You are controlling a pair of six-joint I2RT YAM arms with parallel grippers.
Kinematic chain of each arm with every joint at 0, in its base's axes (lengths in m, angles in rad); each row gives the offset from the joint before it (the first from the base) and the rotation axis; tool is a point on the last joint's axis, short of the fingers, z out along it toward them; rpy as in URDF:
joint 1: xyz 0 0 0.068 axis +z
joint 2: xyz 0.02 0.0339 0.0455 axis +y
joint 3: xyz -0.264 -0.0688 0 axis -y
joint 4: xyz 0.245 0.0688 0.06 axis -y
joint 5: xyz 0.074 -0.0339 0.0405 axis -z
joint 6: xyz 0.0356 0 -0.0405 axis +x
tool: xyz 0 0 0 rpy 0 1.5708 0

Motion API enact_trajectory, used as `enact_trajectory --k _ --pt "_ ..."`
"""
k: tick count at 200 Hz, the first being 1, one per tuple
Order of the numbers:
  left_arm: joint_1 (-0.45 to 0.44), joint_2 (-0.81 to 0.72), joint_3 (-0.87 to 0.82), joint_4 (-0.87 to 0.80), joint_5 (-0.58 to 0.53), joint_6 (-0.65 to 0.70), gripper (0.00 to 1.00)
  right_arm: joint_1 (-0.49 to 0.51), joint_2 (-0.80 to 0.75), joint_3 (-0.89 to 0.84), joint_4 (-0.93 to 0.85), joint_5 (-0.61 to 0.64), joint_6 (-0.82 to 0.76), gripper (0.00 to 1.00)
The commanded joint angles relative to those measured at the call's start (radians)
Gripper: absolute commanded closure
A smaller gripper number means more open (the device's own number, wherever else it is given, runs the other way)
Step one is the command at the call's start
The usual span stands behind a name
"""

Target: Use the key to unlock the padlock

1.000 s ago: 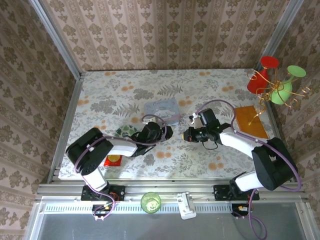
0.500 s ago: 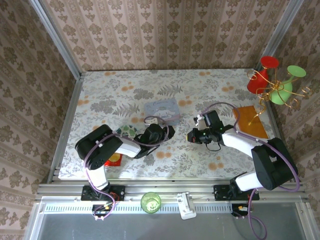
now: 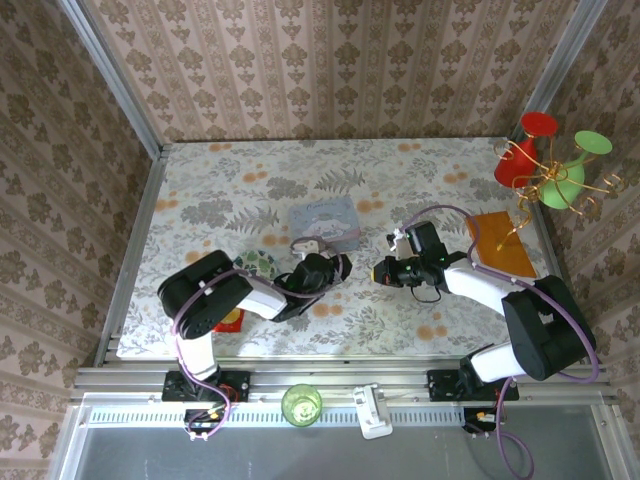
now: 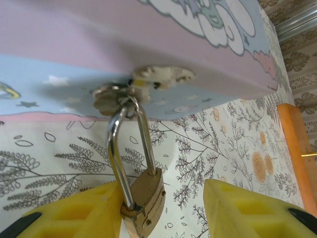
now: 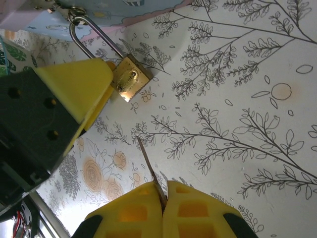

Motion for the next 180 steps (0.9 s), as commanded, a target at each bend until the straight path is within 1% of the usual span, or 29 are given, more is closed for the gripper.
enact_trajectory --k 1,21,30,47,64,75,86,106,121,129,146,156,164,174,180 --pt "-0.03 0.072 0.014 0.034 -0.082 -0.054 0.54 -0.005 -0.008 -0.014 0.032 -0.015 0.001 1.0" --pt "-0.036 0.131 0.021 0.105 -0.115 -0.079 0.57 -0.006 -0.011 -0.019 0.034 -0.014 0.002 1.0" --pt "-0.04 0.138 0.025 0.097 -0.145 -0.092 0.59 -0.006 -0.017 -0.022 0.036 -0.014 0.002 1.0" --pt "-0.049 0.122 0.043 0.027 -0.198 -0.099 0.58 -0.006 -0.021 -0.034 0.034 -0.009 0.001 1.0" --pt "-0.048 0.105 0.101 -0.156 -0.204 -0.135 0.54 -0.006 -0.055 -0.044 0.031 0.002 0.001 1.0" --pt "-0.05 0.107 0.138 -0.247 -0.197 -0.149 0.54 -0.005 -0.059 -0.051 0.034 0.003 0.001 1.0" --pt "-0.057 0.116 0.153 -0.267 -0.203 -0.153 0.54 -0.005 -0.062 -0.057 0.036 0.005 0.001 1.0" --pt "-0.07 0.124 0.144 -0.267 -0.249 -0.193 0.54 -0.006 -0.07 -0.069 0.045 0.017 0.005 1.0" --pt "-0.081 0.132 0.134 -0.226 -0.292 -0.186 0.63 -0.006 -0.073 -0.081 0.065 0.019 0.016 1.0" --pt "-0.077 0.141 0.138 -0.21 -0.28 -0.184 0.66 -0.005 -0.073 -0.084 0.074 0.018 0.019 1.0" --pt "-0.074 0.145 0.143 -0.181 -0.26 -0.16 0.79 -0.006 -0.063 -0.078 0.073 0.025 0.016 1.0" --pt "-0.074 0.129 0.141 -0.182 -0.257 -0.135 0.82 -0.006 -0.058 -0.072 0.07 0.031 0.013 1.0" --pt "-0.077 0.11 0.139 -0.195 -0.26 -0.112 0.88 -0.006 -0.054 -0.069 0.074 0.036 0.011 1.0" --pt "-0.076 0.082 0.133 -0.209 -0.261 -0.086 0.91 -0.007 -0.045 -0.064 0.081 0.042 0.009 1.0" --pt "-0.073 0.067 0.126 -0.216 -0.258 -0.079 0.95 -0.006 -0.036 -0.057 0.086 0.045 0.006 1.0"
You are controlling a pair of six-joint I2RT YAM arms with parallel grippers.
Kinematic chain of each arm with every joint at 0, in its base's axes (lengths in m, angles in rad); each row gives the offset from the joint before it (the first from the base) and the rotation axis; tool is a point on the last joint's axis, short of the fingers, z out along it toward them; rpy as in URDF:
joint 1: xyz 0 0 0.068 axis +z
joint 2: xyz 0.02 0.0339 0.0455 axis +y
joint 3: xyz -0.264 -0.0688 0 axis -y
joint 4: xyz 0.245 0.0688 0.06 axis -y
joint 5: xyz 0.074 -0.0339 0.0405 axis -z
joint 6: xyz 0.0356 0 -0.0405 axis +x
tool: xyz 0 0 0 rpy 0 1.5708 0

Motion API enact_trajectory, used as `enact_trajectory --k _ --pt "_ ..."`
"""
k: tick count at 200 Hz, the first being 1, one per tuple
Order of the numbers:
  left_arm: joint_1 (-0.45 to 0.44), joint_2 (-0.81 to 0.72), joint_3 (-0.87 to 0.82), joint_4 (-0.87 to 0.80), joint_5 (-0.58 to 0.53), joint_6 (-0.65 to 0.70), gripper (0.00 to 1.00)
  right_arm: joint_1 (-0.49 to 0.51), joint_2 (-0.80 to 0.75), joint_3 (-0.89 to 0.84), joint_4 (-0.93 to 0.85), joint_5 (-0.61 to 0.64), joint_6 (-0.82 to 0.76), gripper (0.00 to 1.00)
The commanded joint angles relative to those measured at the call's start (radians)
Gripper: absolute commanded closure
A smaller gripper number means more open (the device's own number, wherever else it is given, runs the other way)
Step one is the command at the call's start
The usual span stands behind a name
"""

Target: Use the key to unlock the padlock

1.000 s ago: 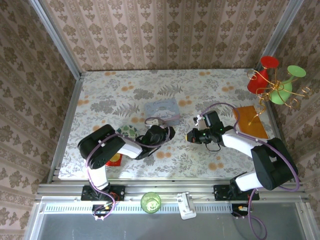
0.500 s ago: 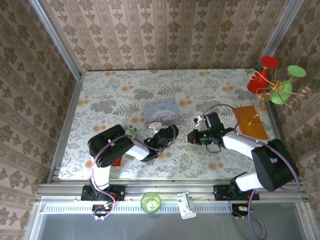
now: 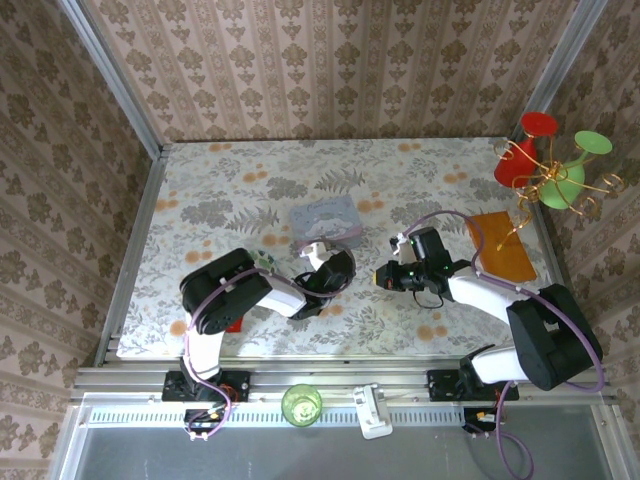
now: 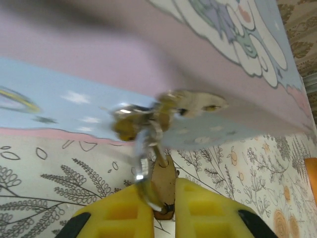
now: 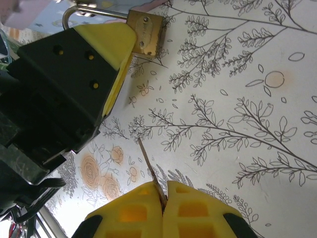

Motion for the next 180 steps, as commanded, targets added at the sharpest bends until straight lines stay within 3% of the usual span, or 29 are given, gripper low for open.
enact_trajectory --k 1,20,37,85,108,124,143,180 --pt "-0.003 -0.039 -0.029 -0.093 0.015 0.06 0.95 -0.008 0.019 0.017 0.023 0.033 -0.005 1.0" --pt "0.006 -0.081 -0.053 -0.099 0.048 0.071 0.98 -0.01 0.082 0.059 0.038 0.023 -0.018 1.0" --pt "0.018 -0.097 -0.06 -0.109 0.103 0.086 0.92 -0.012 0.127 0.104 0.033 0.031 -0.042 1.0" --pt "0.066 -0.071 -0.066 -0.117 0.237 0.117 0.93 -0.006 0.245 0.185 0.046 0.048 -0.062 1.0" --pt "0.062 -0.055 -0.086 -0.104 0.176 0.126 0.87 -0.008 0.255 0.168 0.065 0.077 -0.055 1.0" --pt "0.037 -0.05 -0.075 -0.113 0.105 0.129 0.75 -0.008 0.256 0.158 0.072 0.078 -0.049 1.0" --pt "0.025 -0.022 -0.011 -0.195 0.076 0.101 0.74 -0.009 0.245 0.148 0.075 0.102 -0.037 1.0" --pt "0.012 0.024 0.176 -0.553 0.003 -0.07 0.76 -0.042 0.176 0.15 0.036 0.225 -0.006 1.0"
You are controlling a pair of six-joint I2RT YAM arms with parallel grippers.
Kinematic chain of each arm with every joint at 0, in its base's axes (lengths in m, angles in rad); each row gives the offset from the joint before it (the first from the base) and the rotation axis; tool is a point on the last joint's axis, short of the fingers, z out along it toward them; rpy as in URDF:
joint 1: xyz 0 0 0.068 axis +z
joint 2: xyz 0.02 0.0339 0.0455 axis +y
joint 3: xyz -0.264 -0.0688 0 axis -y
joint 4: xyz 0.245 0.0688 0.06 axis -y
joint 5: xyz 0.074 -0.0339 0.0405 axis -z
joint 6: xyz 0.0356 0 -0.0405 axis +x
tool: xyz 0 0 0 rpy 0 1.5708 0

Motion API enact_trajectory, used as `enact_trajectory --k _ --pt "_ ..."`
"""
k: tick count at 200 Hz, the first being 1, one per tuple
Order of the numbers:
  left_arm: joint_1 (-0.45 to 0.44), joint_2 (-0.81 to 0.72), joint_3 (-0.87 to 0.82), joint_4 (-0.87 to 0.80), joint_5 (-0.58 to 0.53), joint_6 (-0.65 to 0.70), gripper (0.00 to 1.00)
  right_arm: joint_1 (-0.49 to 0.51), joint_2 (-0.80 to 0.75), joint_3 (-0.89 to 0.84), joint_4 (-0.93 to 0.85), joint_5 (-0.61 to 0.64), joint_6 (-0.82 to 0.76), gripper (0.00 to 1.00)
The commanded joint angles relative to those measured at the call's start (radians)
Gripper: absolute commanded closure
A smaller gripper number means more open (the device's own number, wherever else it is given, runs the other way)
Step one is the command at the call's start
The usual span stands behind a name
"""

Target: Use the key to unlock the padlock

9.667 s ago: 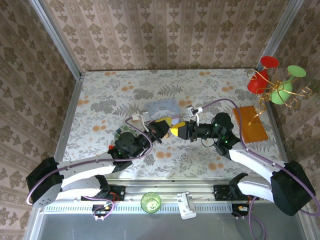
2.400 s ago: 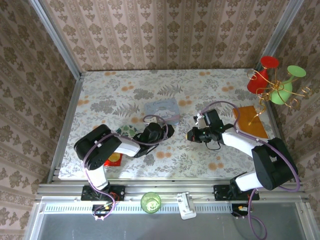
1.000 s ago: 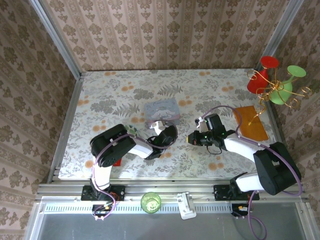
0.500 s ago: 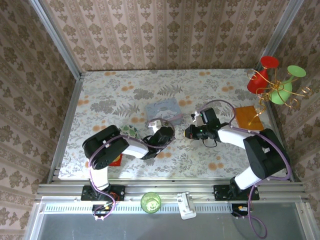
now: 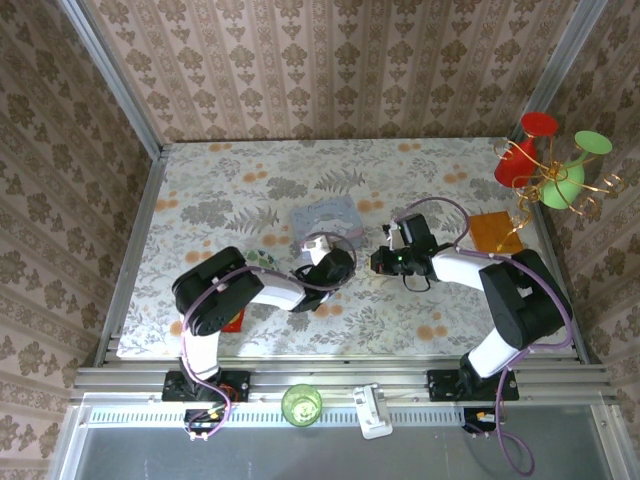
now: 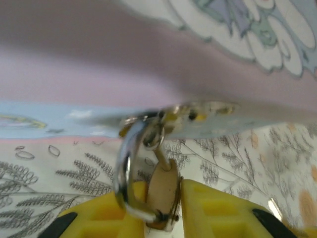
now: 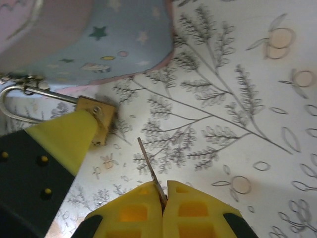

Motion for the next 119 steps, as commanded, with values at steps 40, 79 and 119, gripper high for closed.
enact_trajectory --k 40,79,119 --pt "-0.005 0.058 0.035 -0.227 -0.065 -0.175 0.76 -0.069 0.028 0.178 -0.073 0.166 -0.03 1.0" --pt "-0.006 0.057 0.022 -0.16 -0.092 -0.081 0.66 -0.062 0.204 0.438 -0.148 0.203 -0.077 1.0" --pt "-0.005 0.091 0.024 -0.16 -0.091 -0.123 0.66 -0.039 0.323 0.573 -0.196 0.196 -0.088 1.0"
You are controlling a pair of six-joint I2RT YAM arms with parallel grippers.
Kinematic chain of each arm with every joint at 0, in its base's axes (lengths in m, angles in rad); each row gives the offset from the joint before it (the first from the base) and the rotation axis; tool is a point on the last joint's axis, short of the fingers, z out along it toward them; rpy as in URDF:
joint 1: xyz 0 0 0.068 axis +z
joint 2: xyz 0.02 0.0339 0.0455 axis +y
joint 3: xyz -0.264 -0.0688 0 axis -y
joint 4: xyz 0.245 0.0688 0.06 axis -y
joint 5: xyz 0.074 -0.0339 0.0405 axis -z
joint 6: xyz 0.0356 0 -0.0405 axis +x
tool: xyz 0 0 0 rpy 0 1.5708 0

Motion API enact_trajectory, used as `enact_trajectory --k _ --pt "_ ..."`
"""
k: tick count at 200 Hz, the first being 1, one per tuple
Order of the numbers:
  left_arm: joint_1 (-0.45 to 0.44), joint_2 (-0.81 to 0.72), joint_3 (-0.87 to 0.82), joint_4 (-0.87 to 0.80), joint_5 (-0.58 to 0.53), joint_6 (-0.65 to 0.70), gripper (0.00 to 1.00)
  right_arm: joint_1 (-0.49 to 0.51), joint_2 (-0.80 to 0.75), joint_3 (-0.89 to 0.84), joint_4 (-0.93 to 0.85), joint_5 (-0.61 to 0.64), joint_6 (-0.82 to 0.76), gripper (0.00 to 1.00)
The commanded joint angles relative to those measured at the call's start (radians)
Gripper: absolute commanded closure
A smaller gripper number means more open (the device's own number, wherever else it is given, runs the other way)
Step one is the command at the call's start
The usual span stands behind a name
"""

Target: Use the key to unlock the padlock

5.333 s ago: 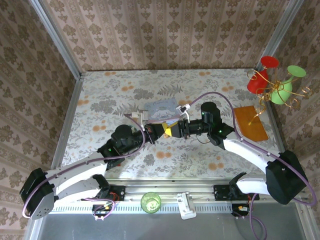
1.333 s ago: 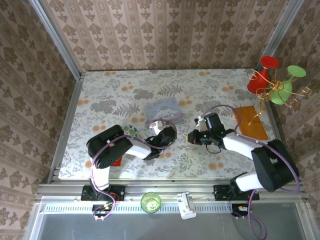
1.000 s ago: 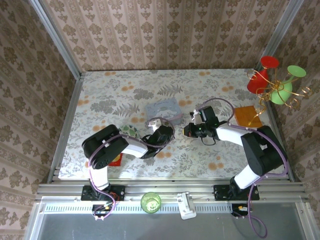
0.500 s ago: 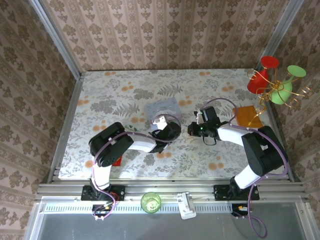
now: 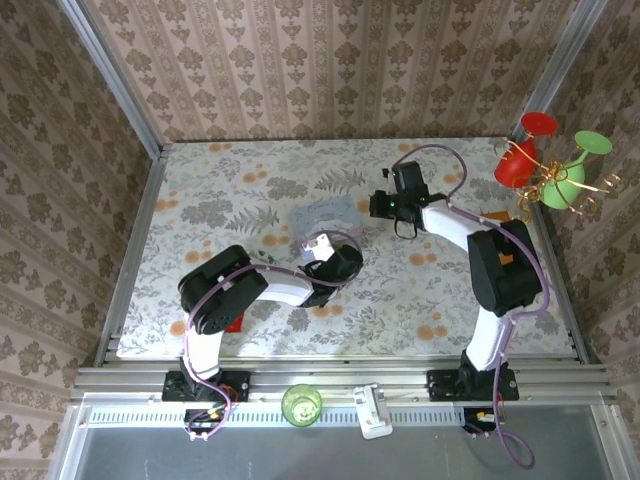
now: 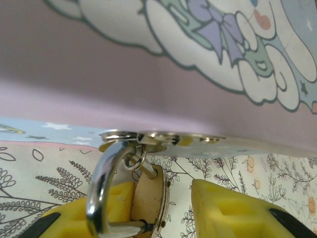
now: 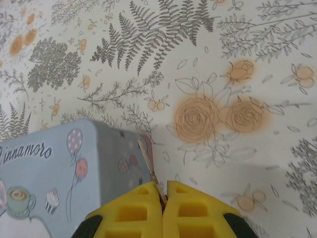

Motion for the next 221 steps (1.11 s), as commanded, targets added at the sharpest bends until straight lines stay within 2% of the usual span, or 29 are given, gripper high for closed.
enact_trajectory --k 1,31,48,70,93,109,132,149,184,204,221 --pt "0.007 0.066 -0.035 -0.096 -0.023 -0.016 0.66 0.02 0.054 0.043 -0.077 0.019 -0.027 1.0" --pt "-0.009 0.064 -0.034 -0.096 -0.07 -0.052 0.63 0.037 0.081 0.043 -0.065 0.004 -0.008 1.0" --pt "-0.011 0.084 0.008 -0.191 -0.071 -0.125 0.59 0.046 0.078 0.027 -0.051 0.003 0.003 1.0" --pt "-0.009 0.128 -0.02 -0.032 -0.033 -0.108 0.59 0.055 0.067 0.004 -0.038 0.0 0.009 1.0" --pt "-0.014 0.109 -0.015 -0.078 -0.068 -0.109 0.59 0.053 0.068 -0.014 -0.031 0.004 0.009 1.0" --pt "-0.019 0.101 -0.032 -0.051 -0.107 -0.11 0.59 0.054 0.072 -0.033 -0.007 -0.014 0.028 1.0" --pt "-0.011 0.138 -0.024 0.03 -0.082 -0.113 0.59 0.054 0.068 -0.074 0.033 -0.032 0.06 1.0" --pt "-0.009 0.15 0.004 0.013 -0.058 -0.113 0.61 0.051 0.058 -0.105 0.057 -0.035 0.077 1.0" --pt "-0.014 0.145 0.05 -0.118 -0.091 -0.099 0.66 0.053 0.049 -0.134 0.09 -0.051 0.105 1.0" --pt "-0.009 0.152 0.075 -0.176 -0.066 -0.096 0.88 0.059 0.05 -0.14 0.096 -0.055 0.114 1.0" --pt "0.013 0.156 0.061 -0.162 -0.016 -0.098 0.89 0.059 0.043 -0.155 0.1 -0.053 0.113 1.0"
